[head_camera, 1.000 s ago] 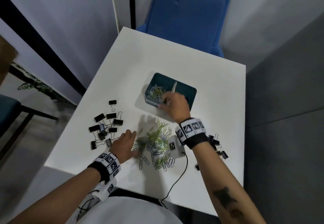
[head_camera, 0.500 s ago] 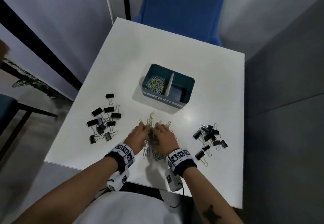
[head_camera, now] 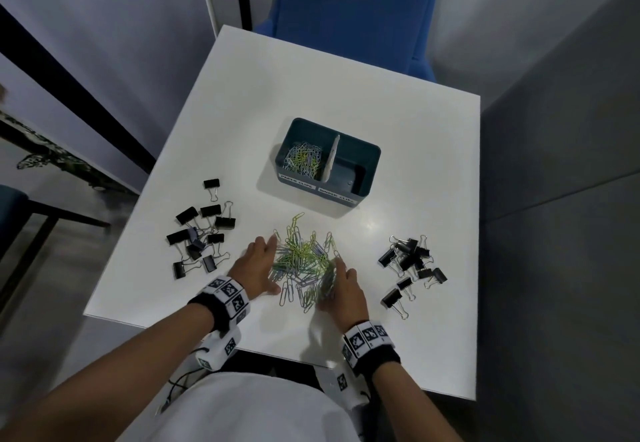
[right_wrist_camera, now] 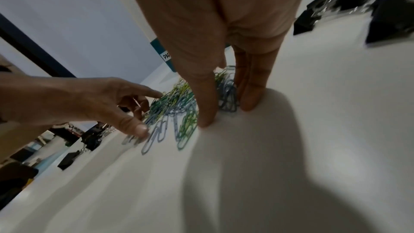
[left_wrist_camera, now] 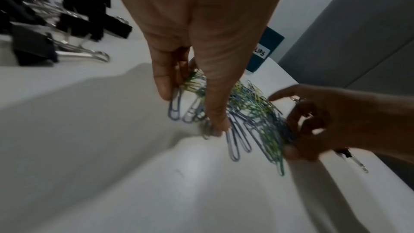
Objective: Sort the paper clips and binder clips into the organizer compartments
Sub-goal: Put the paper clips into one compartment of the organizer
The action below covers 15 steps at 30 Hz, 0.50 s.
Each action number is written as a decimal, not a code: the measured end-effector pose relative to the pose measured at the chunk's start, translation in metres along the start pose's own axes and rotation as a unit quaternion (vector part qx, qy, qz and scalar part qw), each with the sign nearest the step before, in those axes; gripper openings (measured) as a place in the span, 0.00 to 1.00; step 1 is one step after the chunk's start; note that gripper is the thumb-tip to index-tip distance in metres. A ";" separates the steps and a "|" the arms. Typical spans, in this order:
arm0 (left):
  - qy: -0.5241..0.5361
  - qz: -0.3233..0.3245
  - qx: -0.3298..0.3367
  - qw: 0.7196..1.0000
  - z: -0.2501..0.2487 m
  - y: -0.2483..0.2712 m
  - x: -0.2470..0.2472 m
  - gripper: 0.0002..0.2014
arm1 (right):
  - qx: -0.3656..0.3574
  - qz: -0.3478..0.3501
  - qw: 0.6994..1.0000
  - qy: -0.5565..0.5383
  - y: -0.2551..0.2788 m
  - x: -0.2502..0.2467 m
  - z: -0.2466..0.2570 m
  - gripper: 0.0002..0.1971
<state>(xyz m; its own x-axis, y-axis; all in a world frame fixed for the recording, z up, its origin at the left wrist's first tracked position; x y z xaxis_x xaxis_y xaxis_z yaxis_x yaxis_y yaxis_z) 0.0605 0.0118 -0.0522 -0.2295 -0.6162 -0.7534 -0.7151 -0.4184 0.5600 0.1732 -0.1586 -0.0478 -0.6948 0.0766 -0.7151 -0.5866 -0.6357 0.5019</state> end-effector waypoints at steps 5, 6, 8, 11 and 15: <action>0.033 -0.042 0.044 0.998 -0.024 -0.004 0.004 0.46 | -0.023 -0.005 0.995 -0.094 -0.014 -0.002 0.029 0.44; 0.033 -0.051 0.048 0.997 -0.026 -0.005 0.001 0.47 | -0.022 -0.005 0.995 -0.094 -0.016 -0.004 0.027 0.46; -0.003 -0.068 0.046 0.997 -0.026 -0.006 -0.006 0.50 | -0.020 -0.023 0.998 -0.050 -0.016 -0.012 0.018 0.50; -0.051 -0.049 0.039 0.997 -0.022 -0.012 -0.011 0.63 | -0.007 -0.020 0.999 0.033 -0.020 -0.019 0.005 0.59; -0.090 0.017 0.040 0.995 -0.027 -0.026 -0.004 0.70 | -0.027 0.018 0.997 0.075 -0.035 -0.015 0.016 0.65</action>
<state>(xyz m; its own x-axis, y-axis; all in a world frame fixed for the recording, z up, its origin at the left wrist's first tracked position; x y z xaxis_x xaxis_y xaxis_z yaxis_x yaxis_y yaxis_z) 0.0979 0.0072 -0.0550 -0.3643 -0.4969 -0.7876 -0.7533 -0.3399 0.5630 0.1968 -0.1251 -0.0467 -0.6421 -0.0602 -0.7643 -0.5365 -0.6768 0.5041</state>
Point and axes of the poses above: each hand's wrist, its own y-axis away from the middle knuckle, its own x-axis out of the palm, z = x × y, the point moved 6 cm from there along -y, towards the middle knuckle, and after that the axes turned 1 degree about -y, right-handed, at the moved point
